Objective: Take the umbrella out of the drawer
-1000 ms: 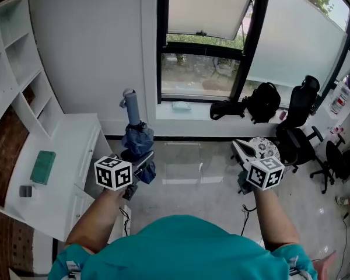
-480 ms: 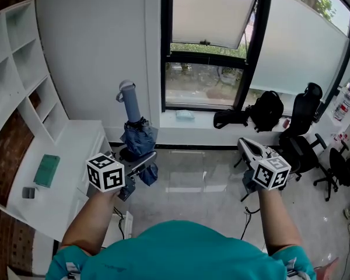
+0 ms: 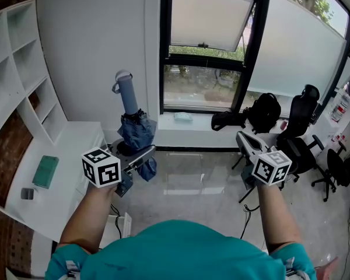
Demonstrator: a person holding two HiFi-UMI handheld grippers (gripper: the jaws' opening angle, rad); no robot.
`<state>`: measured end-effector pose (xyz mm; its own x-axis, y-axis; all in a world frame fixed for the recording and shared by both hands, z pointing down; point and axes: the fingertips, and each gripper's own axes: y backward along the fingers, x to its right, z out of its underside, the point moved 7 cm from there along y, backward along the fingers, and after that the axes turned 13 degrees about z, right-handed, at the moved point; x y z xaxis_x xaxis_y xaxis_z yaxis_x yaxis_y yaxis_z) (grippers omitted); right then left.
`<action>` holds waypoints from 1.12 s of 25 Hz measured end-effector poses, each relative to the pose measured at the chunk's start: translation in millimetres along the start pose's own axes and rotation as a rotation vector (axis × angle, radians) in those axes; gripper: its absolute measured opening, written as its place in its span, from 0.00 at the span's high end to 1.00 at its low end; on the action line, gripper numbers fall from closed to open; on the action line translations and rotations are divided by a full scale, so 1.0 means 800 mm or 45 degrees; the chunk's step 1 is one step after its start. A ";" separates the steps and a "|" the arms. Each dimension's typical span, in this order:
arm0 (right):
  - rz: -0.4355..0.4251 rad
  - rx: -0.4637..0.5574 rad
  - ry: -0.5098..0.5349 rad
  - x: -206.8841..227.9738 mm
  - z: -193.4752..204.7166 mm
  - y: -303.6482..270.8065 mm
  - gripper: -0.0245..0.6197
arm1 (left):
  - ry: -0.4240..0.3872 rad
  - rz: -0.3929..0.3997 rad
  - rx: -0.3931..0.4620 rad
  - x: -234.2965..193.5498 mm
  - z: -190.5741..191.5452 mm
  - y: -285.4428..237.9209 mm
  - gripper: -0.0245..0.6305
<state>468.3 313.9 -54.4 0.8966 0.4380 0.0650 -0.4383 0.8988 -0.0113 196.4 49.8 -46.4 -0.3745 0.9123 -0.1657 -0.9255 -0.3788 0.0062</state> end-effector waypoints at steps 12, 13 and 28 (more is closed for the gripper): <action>0.023 -0.008 0.000 -0.004 0.005 -0.002 0.93 | 0.006 0.022 -0.007 0.000 0.001 -0.001 0.55; 0.025 -0.008 0.004 -0.005 0.006 -0.003 0.93 | 0.006 0.023 -0.007 -0.001 0.001 -0.001 0.55; 0.015 -0.026 0.070 -0.013 0.008 -0.006 0.93 | 0.003 0.029 -0.010 0.001 0.000 -0.002 0.55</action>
<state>460.3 304.9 -48.9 0.8939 0.4482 0.0095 -0.4477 0.8936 -0.0318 197.4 51.0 -46.7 -0.3956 0.9030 -0.1676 -0.9161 -0.4009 0.0022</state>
